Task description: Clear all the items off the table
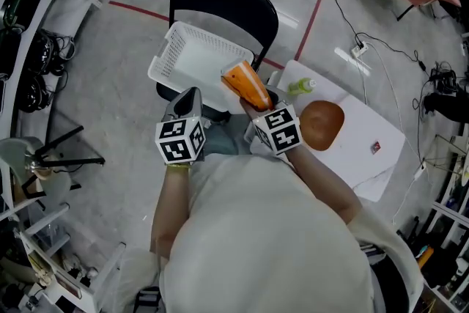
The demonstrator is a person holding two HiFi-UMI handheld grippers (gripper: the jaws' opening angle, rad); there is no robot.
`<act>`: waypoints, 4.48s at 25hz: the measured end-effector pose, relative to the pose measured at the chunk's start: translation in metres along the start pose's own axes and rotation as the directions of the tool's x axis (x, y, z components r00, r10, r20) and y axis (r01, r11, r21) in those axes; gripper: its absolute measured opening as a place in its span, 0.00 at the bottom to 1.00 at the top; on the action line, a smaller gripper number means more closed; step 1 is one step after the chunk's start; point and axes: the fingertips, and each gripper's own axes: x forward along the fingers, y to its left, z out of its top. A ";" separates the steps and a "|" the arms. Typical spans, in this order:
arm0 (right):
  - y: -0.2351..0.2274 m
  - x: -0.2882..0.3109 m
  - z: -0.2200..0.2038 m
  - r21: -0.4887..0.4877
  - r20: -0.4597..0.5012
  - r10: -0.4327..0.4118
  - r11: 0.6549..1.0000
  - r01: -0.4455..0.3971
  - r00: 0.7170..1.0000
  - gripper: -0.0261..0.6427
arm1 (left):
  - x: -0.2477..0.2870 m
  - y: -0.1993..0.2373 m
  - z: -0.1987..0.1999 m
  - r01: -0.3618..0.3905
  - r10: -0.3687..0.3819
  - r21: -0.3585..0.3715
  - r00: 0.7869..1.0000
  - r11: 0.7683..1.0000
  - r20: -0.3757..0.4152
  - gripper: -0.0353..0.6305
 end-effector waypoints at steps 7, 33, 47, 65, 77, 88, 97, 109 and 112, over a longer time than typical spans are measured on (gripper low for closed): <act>0.007 0.040 0.013 0.025 -0.039 -0.009 1.000 0.010 0.999 0.37 | 0.019 0.035 0.006 0.021 -0.021 0.001 0.999 1.000 -0.043 0.07; 0.025 0.174 -0.027 0.072 -0.212 -0.017 0.997 0.033 0.977 0.37 | 0.095 0.113 -0.038 0.076 -0.081 -0.032 0.976 0.997 -0.204 0.07; 0.022 0.210 -0.056 0.101 -0.264 0.000 0.994 0.028 0.964 0.38 | 0.130 0.120 -0.064 0.088 -0.100 -0.057 0.961 0.994 -0.259 0.07; 0.027 0.214 -0.045 0.123 -0.239 0.039 0.992 -0.010 0.970 0.54 | 0.132 0.112 -0.062 0.105 -0.117 -0.058 0.957 0.993 -0.266 0.07; 0.027 0.208 -0.045 0.118 -0.231 0.028 0.993 0.000 0.972 0.52 | 0.129 0.103 -0.061 0.115 -0.124 -0.049 0.958 0.992 -0.259 0.07; 0.028 0.197 -0.039 0.101 -0.217 -0.009 0.994 0.032 0.976 0.04 | 0.121 0.099 -0.056 0.127 -0.131 -0.033 0.960 0.991 -0.249 0.07; 0.031 0.183 -0.025 0.099 -0.186 -0.032 0.994 0.051 0.982 0.04 | 0.111 0.090 -0.047 0.158 -0.157 -0.016 0.958 0.987 -0.240 0.07; 0.044 0.151 -0.009 0.116 -0.127 -0.064 0.990 0.079 0.990 0.04 | 0.093 0.073 -0.040 0.207 -0.193 0.033 0.952 0.978 -0.239 0.07; 0.045 0.143 -0.008 0.127 -0.118 -0.075 0.988 0.090 0.990 0.04 | 0.092 0.066 -0.039 0.222 -0.207 0.039 0.948 0.974 -0.241 0.07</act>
